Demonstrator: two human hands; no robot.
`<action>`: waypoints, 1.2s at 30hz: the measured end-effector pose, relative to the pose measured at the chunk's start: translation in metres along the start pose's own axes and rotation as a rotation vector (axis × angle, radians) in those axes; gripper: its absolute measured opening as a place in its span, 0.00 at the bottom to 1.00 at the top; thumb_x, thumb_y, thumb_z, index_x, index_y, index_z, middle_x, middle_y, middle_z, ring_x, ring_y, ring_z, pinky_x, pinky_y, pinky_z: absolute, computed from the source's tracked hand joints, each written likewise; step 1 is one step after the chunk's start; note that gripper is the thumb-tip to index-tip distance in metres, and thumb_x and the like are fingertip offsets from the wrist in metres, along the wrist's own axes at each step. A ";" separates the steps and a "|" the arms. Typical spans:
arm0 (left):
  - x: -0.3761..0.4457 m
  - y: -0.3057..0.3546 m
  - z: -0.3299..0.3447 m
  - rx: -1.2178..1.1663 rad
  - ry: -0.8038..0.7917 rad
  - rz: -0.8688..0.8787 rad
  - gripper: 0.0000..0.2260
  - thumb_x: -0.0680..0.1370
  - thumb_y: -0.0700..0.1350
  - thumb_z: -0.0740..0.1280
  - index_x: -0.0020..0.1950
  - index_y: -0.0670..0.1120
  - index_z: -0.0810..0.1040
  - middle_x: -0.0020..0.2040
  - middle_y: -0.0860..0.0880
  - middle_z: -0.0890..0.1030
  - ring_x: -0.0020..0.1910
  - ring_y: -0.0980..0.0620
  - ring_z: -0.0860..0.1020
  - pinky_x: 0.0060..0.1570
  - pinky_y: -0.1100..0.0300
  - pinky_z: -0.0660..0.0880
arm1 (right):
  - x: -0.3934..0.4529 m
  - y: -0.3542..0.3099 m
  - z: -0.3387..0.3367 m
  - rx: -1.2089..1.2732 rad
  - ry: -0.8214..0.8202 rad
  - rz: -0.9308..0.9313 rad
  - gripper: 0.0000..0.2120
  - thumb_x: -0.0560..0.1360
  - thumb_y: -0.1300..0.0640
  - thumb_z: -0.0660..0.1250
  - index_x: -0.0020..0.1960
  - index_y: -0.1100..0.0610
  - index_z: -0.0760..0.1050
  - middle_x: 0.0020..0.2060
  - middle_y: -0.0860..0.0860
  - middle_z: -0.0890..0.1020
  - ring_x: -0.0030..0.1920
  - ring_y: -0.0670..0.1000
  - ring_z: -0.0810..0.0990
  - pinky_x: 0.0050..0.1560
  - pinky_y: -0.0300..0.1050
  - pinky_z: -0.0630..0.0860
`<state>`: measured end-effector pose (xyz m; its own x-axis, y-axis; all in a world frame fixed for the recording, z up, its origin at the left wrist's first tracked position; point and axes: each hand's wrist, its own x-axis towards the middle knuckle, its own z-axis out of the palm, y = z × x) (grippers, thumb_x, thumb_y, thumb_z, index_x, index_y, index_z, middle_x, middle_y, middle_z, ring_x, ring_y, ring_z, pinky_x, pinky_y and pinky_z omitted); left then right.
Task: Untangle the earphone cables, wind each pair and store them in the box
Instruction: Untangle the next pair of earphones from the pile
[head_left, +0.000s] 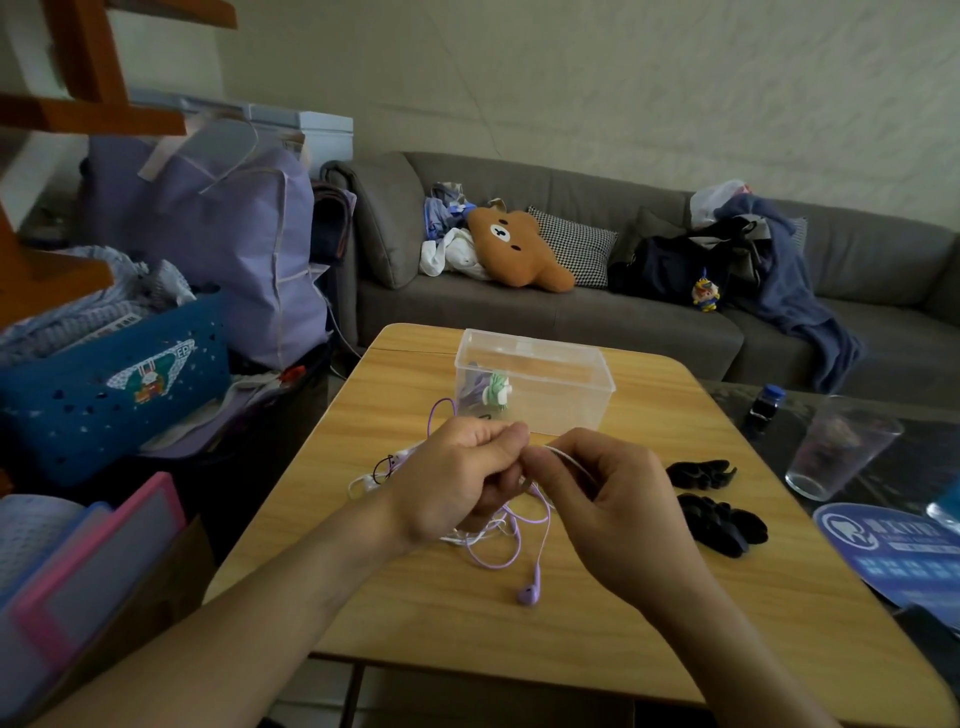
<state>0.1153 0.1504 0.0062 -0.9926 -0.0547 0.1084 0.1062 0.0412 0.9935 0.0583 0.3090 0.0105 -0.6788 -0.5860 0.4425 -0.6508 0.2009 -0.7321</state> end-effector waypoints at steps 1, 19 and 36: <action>0.000 0.001 0.000 -0.044 -0.015 -0.022 0.20 0.82 0.51 0.59 0.33 0.44 0.65 0.26 0.49 0.59 0.25 0.54 0.53 0.25 0.61 0.49 | -0.001 -0.001 0.001 -0.015 -0.012 -0.006 0.10 0.78 0.47 0.66 0.41 0.49 0.79 0.30 0.49 0.79 0.27 0.46 0.72 0.27 0.39 0.67; 0.010 0.004 -0.020 -0.473 0.454 0.142 0.09 0.83 0.36 0.58 0.54 0.38 0.78 0.43 0.45 0.83 0.35 0.54 0.80 0.18 0.68 0.62 | -0.002 0.004 0.015 -0.141 -0.313 0.038 0.12 0.81 0.48 0.64 0.45 0.51 0.83 0.27 0.51 0.75 0.25 0.44 0.69 0.28 0.38 0.64; -0.001 -0.004 -0.006 0.364 -0.071 0.063 0.20 0.84 0.47 0.57 0.41 0.33 0.72 0.30 0.49 0.67 0.28 0.54 0.62 0.31 0.62 0.61 | 0.007 0.012 -0.022 -0.052 -0.025 0.051 0.20 0.63 0.33 0.72 0.33 0.50 0.82 0.24 0.53 0.78 0.24 0.50 0.69 0.26 0.42 0.68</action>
<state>0.1158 0.1438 0.0028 -0.9878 0.0278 0.1531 0.1516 0.3954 0.9059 0.0383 0.3244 0.0158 -0.7031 -0.5936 0.3915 -0.6330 0.2715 -0.7250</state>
